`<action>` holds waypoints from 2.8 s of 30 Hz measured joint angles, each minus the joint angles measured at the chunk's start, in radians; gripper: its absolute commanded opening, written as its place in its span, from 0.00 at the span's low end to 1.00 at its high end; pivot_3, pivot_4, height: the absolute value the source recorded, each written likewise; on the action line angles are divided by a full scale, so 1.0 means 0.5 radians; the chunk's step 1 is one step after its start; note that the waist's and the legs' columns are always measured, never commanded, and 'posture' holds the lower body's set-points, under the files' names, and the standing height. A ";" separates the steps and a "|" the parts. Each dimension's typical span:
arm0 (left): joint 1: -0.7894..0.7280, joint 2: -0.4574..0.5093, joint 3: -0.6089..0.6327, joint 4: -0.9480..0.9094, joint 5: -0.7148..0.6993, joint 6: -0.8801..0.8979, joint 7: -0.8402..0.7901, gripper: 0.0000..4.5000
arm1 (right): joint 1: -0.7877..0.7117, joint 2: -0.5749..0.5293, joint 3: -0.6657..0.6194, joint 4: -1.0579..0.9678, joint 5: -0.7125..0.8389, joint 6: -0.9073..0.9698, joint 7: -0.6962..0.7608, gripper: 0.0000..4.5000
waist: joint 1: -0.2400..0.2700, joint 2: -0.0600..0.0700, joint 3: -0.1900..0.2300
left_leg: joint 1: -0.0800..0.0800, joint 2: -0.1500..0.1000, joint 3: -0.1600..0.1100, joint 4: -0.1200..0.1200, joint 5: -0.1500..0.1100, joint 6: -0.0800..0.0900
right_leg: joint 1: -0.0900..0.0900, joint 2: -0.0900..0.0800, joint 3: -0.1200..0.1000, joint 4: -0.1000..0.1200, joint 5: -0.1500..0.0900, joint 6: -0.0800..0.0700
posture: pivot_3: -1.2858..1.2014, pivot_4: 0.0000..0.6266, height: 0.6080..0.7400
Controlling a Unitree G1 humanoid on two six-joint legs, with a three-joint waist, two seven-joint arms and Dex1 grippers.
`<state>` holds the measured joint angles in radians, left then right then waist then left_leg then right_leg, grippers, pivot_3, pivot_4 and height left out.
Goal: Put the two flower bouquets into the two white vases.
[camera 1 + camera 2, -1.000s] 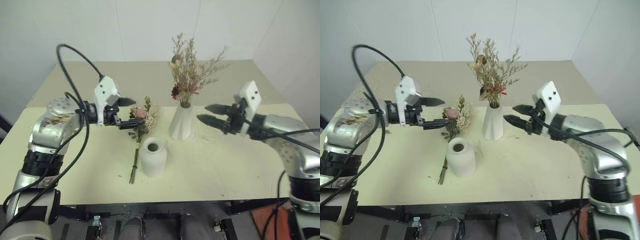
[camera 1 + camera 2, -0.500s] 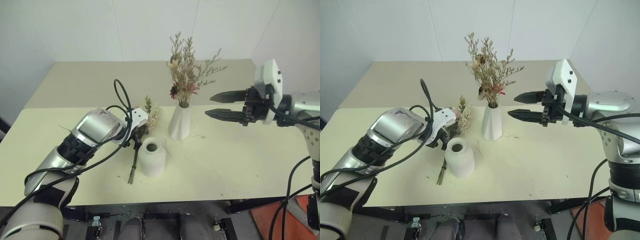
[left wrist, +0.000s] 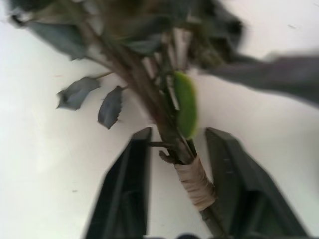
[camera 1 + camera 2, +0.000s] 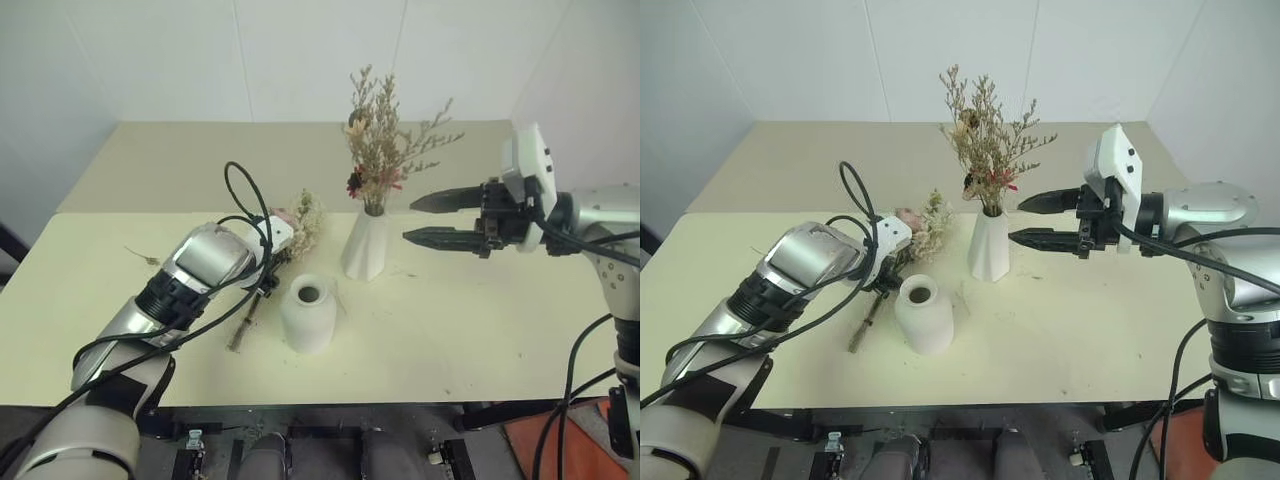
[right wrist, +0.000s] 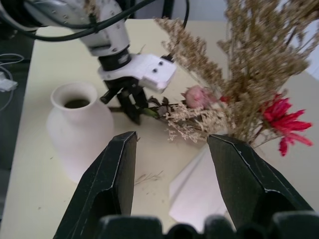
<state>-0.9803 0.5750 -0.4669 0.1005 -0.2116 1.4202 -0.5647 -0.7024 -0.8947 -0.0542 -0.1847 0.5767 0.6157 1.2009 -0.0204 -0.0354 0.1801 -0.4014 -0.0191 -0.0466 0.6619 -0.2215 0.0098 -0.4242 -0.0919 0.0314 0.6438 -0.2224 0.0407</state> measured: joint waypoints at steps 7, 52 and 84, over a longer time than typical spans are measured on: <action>0.043 -0.113 0.592 0.125 0.107 -0.552 0.365 0.03 | 0.034 -0.082 -0.075 0.043 0.089 -0.007 0.197 0.62 | 0.010 -0.001 0.001 | -0.001 0.000 -0.004 0.000 0.000 0.000 | -0.001 -0.002 0.000 -0.002 0.001 -0.001 | 0.52 0.24 1.00; 0.341 -0.119 1.390 -0.719 -1.744 -0.895 -0.499 0.03 | 0.429 -0.271 -0.240 0.191 0.128 -0.271 0.547 1.00 | 0.012 -0.001 0.001 | 0.003 -0.002 0.005 0.005 0.000 -0.001 | 0.006 -0.003 0.004 -0.005 0.005 0.005 | 0.52 0.24 1.00; 0.604 -0.121 1.181 -0.727 -1.538 -1.162 -0.676 0.03 | 0.452 -0.233 -0.238 0.109 0.134 -0.272 0.495 1.00 | 0.012 -0.001 0.001 | 0.003 -0.001 0.006 0.005 0.000 0.000 | 0.006 -0.003 0.005 -0.005 0.005 0.005 | 0.52 0.24 1.00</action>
<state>-0.6782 0.5142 0.1238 -0.2628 -0.9803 0.8392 -0.9026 -0.4766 -1.0110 -0.1730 -0.1300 0.6439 0.4795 1.4483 -0.0145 -0.0359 0.1804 -0.4000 -0.0198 -0.0436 0.6643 -0.2215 0.0096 -0.4214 -0.0934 0.0337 0.6412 -0.2200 0.0434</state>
